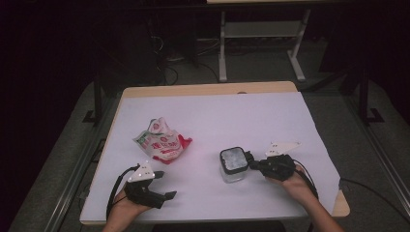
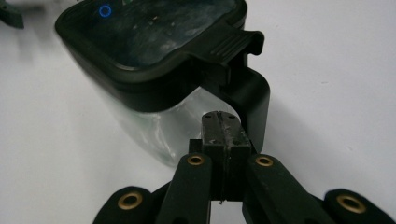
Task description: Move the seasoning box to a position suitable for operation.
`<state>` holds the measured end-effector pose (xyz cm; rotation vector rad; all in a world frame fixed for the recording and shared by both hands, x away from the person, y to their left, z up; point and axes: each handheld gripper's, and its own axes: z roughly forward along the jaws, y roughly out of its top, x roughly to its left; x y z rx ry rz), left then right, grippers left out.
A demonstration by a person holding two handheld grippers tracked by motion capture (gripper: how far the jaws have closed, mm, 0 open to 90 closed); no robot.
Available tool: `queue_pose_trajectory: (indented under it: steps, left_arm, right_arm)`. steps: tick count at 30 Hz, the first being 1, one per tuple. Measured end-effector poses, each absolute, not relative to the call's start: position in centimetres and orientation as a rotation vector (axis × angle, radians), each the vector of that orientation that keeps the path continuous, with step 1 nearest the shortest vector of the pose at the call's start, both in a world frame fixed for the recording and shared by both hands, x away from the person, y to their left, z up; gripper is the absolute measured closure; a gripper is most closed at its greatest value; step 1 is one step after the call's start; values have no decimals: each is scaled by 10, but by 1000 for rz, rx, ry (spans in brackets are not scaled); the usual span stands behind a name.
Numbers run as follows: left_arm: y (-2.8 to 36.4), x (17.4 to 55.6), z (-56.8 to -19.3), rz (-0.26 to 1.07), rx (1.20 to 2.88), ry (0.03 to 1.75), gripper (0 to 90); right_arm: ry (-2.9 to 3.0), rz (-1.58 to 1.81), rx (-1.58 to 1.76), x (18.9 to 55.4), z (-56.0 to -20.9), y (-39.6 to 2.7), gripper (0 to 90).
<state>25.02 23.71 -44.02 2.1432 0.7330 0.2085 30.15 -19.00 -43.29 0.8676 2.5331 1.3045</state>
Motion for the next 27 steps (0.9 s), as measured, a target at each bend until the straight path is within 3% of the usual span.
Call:
queue_pose_trajectory:
  steps: [9, 14, 17, 20, 21, 27]
  left_arm:
    - [235, 249, -441, 204, 2138, 709, 140]
    - [235, 249, -442, 189, 2129, 711, 140]
    - [235, 249, -443, 185, 2148, 684, 140]
    - [233, 250, -443, 179, 2146, 689, 140]
    - [230, 250, -442, 172, 2155, 678, 140]
    - [224, 249, -441, 164, 2170, 659, 140]
  right_arm:
    - [2528, 1289, 888, 287, -430, -201, 896]
    - [2490, 1295, 959, 276, -432, -221, 771]
    - [2452, 1279, 1007, 269, -438, -231, 562]
    - [2427, 1271, 1030, 269, -440, -234, 490]
    - [2405, 1286, 1028, 271, -440, -238, 423]
    - [2371, 1261, 1043, 275, -443, -242, 318]
